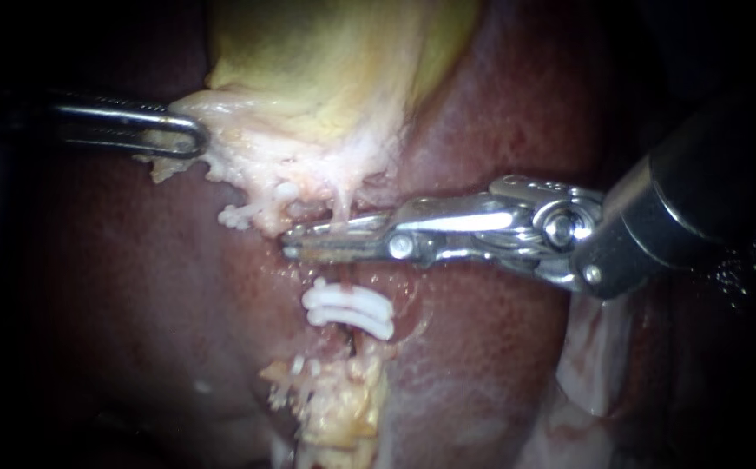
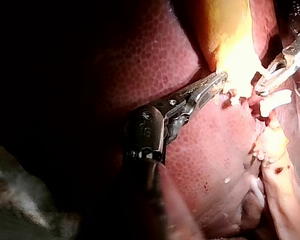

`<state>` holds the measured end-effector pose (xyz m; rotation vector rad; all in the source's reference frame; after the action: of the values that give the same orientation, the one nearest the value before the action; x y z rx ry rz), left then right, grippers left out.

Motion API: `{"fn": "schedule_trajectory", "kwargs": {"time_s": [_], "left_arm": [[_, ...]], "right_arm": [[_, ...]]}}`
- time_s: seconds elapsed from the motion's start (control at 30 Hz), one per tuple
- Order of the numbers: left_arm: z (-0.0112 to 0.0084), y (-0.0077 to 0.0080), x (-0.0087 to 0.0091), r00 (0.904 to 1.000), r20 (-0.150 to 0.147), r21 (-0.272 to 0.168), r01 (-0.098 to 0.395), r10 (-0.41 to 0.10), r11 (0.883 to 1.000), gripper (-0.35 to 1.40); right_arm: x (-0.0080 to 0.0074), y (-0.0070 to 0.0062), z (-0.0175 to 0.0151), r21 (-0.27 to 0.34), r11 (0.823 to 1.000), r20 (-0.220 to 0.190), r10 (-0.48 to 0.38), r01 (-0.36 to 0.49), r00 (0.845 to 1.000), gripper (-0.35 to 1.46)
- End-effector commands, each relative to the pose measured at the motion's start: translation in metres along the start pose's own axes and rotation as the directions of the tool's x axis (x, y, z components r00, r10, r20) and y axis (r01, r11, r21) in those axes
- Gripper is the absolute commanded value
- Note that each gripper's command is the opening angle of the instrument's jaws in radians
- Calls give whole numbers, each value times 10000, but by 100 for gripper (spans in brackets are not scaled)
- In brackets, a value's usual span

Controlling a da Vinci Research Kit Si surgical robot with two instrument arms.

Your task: Going back third clip right tube

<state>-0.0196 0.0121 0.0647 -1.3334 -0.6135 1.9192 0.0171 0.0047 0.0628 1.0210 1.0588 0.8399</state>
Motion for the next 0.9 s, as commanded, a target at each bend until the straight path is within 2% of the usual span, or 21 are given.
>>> {"fn": "schedule_trajectory", "kwargs": {"time_s": [0.03, 0.17, 0.23, 0.4, 0.57, 0.7, 0.9], "left_arm": [[0, 0, 0, 10000, -1, 0, 1, -1, 10000, -35], [0, 0, 0, 10000, -1, 0, 1, -1, 10000, -35], [0, 0, 0, 10000, -1, 0, 1, -1, 10000, -35], [0, 0, 0, 10000, -1, 2, 1, -1, 10000, -35], [0, 1, 0, 10000, -3, 8, 3, -3, 10000, -35], [0, 2, 0, 10000, -4, 10, 4, -4, 10000, -35], [0, 2, 0, 10000, -4, 10, 2, -2, 10000, -35]], "right_arm": [[-2, 1, 1, 58, 10000, -80, -6, 7, 10000, -24], [-9, 8, 8, 283, 9996, -363, -77, 87, 9993, 25], [-13, 14, 13, 279, 9995, -384, -120, 131, 9992, 34], [-20, 36, 20, -64, 9999, -671, -154, 150, 9976, 42], [-16, 58, 12, -565, 9976, -936, -447, 395, 9946, 44], [-15, 67, 2, -782, 9957, -903, -565, 495, 9943, 44], [-15, 72, -5, -1081, 9911, -749, -856, 773, 9935, 44]]}}
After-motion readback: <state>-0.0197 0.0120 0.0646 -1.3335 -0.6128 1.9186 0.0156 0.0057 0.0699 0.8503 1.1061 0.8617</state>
